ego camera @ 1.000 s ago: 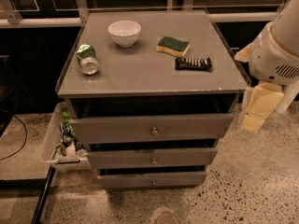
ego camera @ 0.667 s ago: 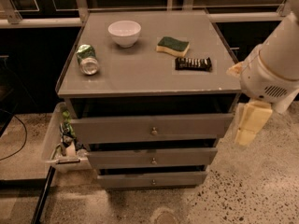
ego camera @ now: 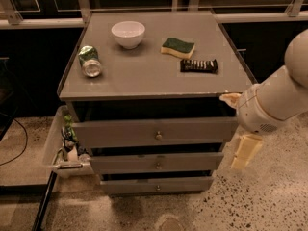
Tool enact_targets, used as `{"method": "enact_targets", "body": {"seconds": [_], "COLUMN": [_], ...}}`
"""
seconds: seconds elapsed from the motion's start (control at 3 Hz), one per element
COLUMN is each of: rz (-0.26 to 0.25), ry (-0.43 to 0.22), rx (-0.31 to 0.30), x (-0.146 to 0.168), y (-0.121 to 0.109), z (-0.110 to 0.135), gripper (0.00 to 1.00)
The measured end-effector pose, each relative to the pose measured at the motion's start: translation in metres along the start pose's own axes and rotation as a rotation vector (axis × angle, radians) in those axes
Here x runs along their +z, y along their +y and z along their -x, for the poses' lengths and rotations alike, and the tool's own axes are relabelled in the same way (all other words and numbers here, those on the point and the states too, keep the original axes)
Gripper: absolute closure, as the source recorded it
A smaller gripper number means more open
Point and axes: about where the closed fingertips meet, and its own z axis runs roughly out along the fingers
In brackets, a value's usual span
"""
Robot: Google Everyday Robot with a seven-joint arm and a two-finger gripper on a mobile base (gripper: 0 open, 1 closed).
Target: Open top drawer
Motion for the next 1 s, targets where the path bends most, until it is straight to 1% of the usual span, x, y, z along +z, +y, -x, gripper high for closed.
{"method": "enact_targets", "body": {"seconds": [0.33,0.67,1.0], "rz": [-0.051,-0.05,-0.041], "ry": [-0.016,-0.016,-0.034], "rx": [-0.084,-0.085,-0.054], "x": [0.001,0.001,0.014], "y": [-0.012,-0.011,-0.011], "z": [0.001,0.001,-0.004], "gripper": [0.0,0.0,0.0]}}
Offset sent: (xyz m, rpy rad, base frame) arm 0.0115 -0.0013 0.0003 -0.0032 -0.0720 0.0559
